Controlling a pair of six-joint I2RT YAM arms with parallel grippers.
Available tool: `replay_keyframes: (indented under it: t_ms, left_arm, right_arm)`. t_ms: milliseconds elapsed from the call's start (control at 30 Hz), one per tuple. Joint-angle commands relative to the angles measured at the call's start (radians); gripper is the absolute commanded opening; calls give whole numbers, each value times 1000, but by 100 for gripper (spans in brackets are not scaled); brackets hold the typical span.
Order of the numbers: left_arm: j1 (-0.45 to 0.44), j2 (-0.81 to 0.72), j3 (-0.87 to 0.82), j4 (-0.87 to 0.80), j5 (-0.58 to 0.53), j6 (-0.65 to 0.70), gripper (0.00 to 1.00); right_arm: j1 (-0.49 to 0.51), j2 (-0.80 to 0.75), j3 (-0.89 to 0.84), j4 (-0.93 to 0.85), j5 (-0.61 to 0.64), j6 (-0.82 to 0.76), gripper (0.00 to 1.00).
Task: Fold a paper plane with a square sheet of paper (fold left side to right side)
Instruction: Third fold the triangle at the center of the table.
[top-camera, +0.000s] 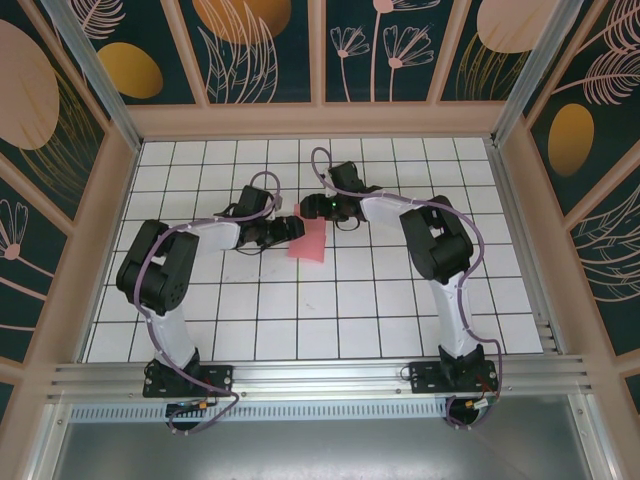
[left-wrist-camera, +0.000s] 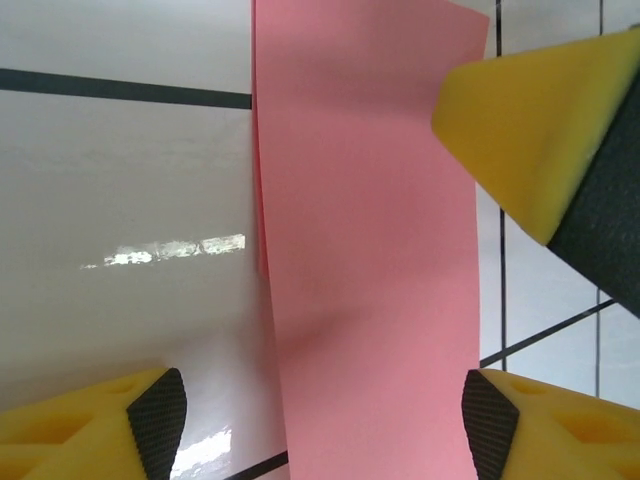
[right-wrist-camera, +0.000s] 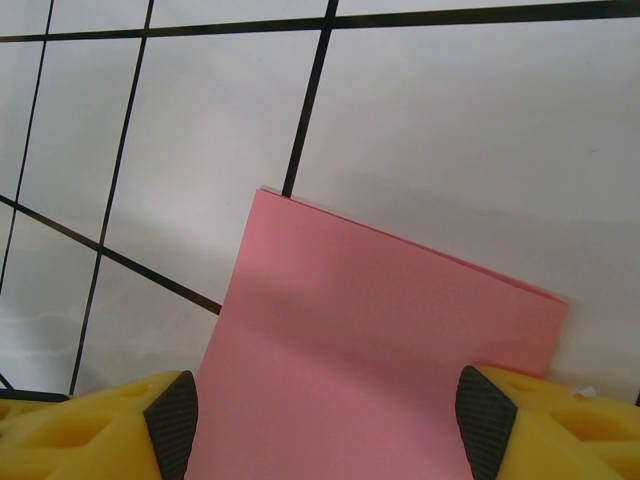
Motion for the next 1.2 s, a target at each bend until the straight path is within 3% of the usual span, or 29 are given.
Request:
replay_keyframes:
  t_ms: [0, 333, 667, 1000, 1167]
  left_arm:
    - [1, 39, 19, 64, 71, -36, 72]
    - [1, 54, 13, 97, 141, -62, 61]
    - [1, 9, -19, 96, 98, -71, 42]
    - [1, -47, -59, 75, 56, -64, 45]
    - [1, -57, -68, 79, 59, -65, 39]
  right_arm:
    - [-2, 17, -46, -61, -19, 4, 73]
    - [-2, 18, -44, -55, -22, 7, 73]
    - [-3, -8, -75, -8, -39, 12, 73]
    - [-2, -9, -78, -10, -44, 7, 73]
    - [-3, -9, -78, -7, -48, 10, 73]
